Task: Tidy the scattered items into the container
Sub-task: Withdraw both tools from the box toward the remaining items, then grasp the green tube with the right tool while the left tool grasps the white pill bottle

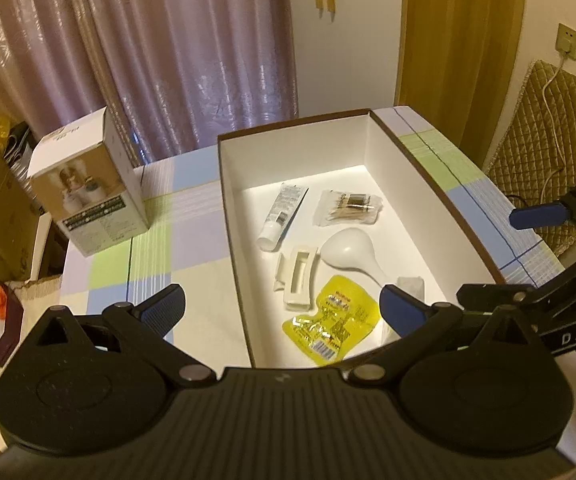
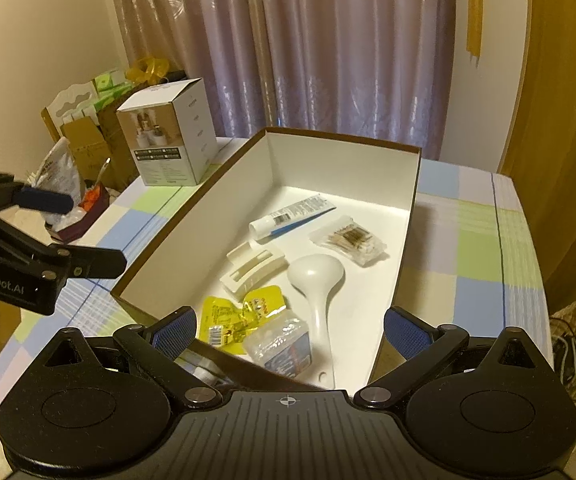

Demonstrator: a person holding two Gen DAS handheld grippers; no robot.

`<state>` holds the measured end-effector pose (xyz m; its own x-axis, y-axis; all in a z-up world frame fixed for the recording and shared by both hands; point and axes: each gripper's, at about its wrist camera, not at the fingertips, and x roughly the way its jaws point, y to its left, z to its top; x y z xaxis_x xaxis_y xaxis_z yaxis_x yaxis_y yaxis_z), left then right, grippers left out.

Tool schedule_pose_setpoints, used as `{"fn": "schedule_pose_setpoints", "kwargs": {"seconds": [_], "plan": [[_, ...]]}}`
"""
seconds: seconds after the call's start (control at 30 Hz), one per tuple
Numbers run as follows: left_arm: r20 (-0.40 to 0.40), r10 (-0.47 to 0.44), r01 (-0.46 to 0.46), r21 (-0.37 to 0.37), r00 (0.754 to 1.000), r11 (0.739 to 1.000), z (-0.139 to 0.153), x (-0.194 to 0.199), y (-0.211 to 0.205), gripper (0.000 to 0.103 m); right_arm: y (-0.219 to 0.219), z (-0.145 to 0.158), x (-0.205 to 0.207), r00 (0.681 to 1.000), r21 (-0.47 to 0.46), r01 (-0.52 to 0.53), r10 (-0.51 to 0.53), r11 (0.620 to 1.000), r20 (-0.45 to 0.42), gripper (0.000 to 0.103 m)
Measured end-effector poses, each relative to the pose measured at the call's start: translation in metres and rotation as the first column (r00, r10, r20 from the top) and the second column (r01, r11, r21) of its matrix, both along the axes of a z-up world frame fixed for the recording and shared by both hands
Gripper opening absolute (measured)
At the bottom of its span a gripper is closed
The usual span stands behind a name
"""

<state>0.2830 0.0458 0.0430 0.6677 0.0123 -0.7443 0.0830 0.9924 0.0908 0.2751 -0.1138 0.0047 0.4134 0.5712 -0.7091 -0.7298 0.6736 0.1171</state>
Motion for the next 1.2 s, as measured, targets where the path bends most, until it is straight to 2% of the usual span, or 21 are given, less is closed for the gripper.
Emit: {"fn": "schedule_pose_setpoints", "kwargs": {"seconds": [0.37, 0.53, 0.7, 0.87, 1.07, 1.2], "plan": [[-0.022, 0.041, -0.043, -0.071, 0.999, 0.997, -0.016, -0.028, 0.014, 0.102, -0.021, -0.017, -0.014, 0.999, -0.004, 0.035, -0.035, 0.999, -0.028, 0.103], [-0.042, 0.041, -0.044, -0.066, 0.998, 0.997, -0.032, -0.043, 0.018, 0.102, -0.036, -0.037, -0.025, 0.997, -0.015, 0.052, -0.053, 0.999, -0.057, 0.103], [-0.103, 0.059, -0.068, -0.083, 0.993, 0.994, -0.059, -0.055, 0.021, 0.102, -0.044, -0.071, -0.038, 0.987, -0.064, 0.077, -0.085, 0.995, -0.138, 0.103], [-0.198, 0.071, -0.093, -0.105, 0.978, 0.99, -0.095, -0.071, 0.02, 0.102, -0.054, -0.102, -0.046, 0.968, -0.101, 0.104, -0.124, 0.989, -0.219, 0.103], [-0.267, 0.079, -0.114, -0.119, 0.961, 0.986, -0.122, -0.087, 0.019, 0.102, -0.061, -0.116, -0.043, 0.946, -0.106, 0.147, -0.171, 0.983, -0.275, 0.103], [-0.271, 0.086, -0.123, -0.123, 0.959, 0.985, -0.125, -0.086, 0.021, 0.102, -0.059, -0.119, -0.04, 0.939, -0.101, 0.164, -0.187, 0.981, -0.288, 0.103]]}}
